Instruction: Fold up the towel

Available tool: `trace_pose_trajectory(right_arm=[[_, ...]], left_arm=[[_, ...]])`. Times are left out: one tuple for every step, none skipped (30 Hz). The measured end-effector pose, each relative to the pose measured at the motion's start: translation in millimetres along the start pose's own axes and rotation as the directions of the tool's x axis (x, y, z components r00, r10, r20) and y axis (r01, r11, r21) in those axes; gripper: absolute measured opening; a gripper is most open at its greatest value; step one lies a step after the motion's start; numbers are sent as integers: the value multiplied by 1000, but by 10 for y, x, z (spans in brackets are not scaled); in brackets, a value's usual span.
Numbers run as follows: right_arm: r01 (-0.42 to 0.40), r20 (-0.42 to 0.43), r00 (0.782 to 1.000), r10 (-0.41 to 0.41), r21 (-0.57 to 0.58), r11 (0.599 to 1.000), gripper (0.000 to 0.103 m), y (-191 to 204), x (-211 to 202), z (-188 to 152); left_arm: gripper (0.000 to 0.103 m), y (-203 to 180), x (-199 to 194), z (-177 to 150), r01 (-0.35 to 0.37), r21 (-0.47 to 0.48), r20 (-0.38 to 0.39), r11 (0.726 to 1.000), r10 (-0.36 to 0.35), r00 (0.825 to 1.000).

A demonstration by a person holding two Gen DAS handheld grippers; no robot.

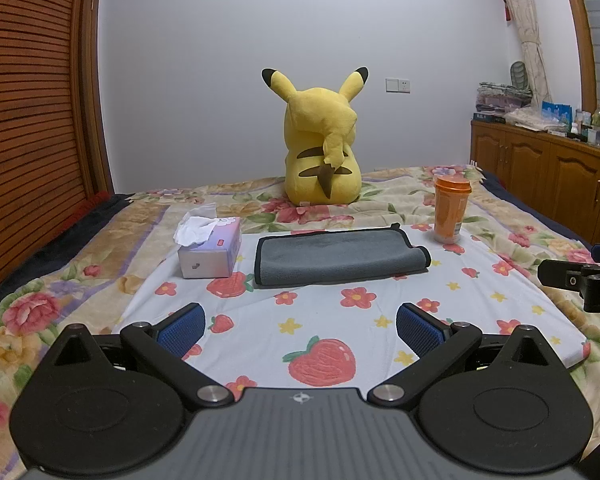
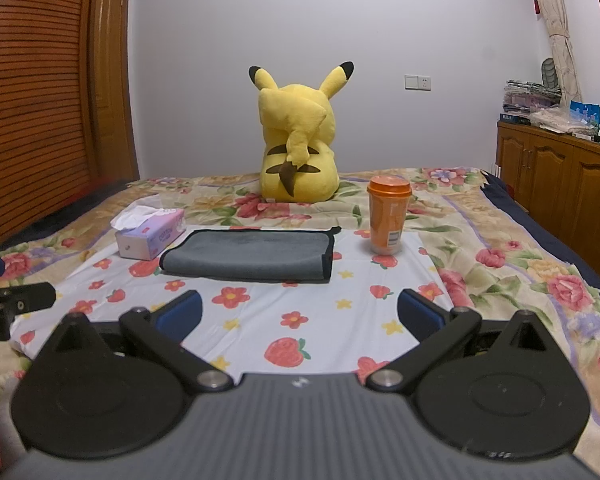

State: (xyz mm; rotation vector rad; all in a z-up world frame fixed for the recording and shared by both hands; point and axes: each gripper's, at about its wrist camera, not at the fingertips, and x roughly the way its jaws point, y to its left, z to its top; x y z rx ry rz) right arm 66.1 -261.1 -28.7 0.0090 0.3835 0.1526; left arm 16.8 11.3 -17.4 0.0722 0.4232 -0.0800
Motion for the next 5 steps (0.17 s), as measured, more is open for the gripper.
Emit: trace_pose_trajectory(right_arm=[[0, 0, 1000, 0, 0, 1000, 103, -7, 2, -2], [0, 0, 1000, 0, 0, 1000, 103, -7, 3, -2], [-1, 0, 1000, 1, 0, 1000, 103, -8, 5, -3], [-1, -1, 1000, 1, 0, 1000, 103, -8, 3, -3], [-1, -1, 1000, 1, 0, 1000, 103, -9, 6, -3]], left_arm=[[103, -1, -1, -1, 1, 0, 0, 1000, -1, 1000], [103, -2, -2, -1, 1, 0, 0, 1000, -1, 1000], [103, -3, -2, -1, 0, 1, 1, 1000, 0, 1000], [103, -2, -2, -2, 0, 1, 1, 1000, 0, 1000], [103, -4, -2, -2, 0, 1, 0, 1000, 0, 1000]])
